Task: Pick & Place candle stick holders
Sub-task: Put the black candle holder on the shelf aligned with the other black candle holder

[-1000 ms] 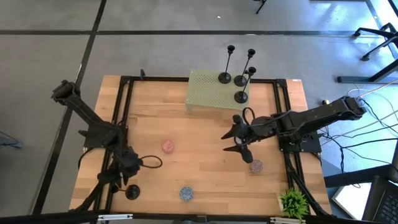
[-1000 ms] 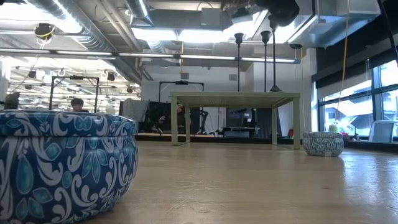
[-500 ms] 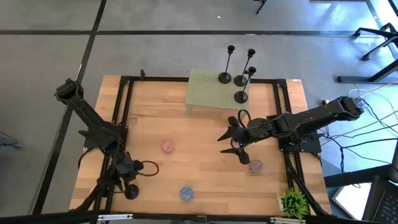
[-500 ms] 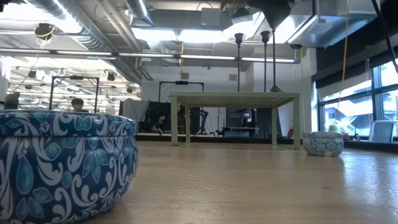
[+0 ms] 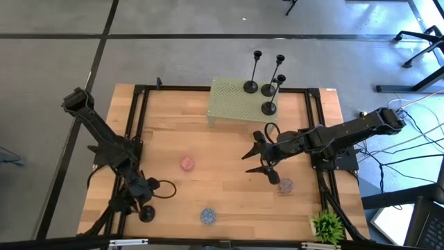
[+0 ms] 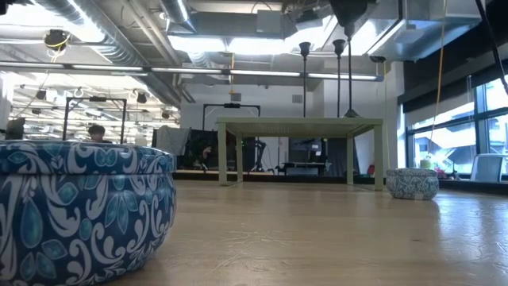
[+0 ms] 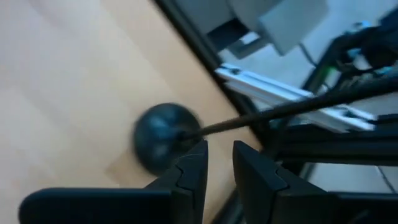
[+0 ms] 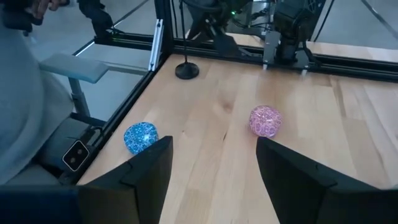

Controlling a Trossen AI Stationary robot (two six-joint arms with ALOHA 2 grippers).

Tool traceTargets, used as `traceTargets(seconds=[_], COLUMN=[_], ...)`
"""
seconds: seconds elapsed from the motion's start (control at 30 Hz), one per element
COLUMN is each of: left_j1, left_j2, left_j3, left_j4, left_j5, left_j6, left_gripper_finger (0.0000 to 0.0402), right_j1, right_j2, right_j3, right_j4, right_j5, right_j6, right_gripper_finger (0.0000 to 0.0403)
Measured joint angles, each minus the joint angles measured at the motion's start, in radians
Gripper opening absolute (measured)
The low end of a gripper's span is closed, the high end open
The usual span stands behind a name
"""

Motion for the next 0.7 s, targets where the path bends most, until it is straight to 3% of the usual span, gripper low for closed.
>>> traceTargets(seconds=[0.23, 0.47, 0.7], left_j1=[-0.020, -0.020, -0.020], left_j2=[0.000, 0.001, 0.002], left_j3=[0.000, 0.000, -0.001], left_j4=[0.001, 0.058, 0.115], left_j5=[0.016, -0.056, -0.060], left_j6=[0.000, 0.073, 0.106], left_gripper_finger=[0.0065, 0.0065, 0.0065], right_j1=[0.000, 0.000, 0.000], right_j2=[0.000, 0.000, 0.000], right_j3=[0.000, 0.000, 0.000], right_j4=[0.000, 0.000, 0.000], right_j5=[0.000, 0.000, 0.000], right_j6=[0.000, 0.000, 0.000], right_gripper_finger=[0.0236, 0.0236, 0.0236])
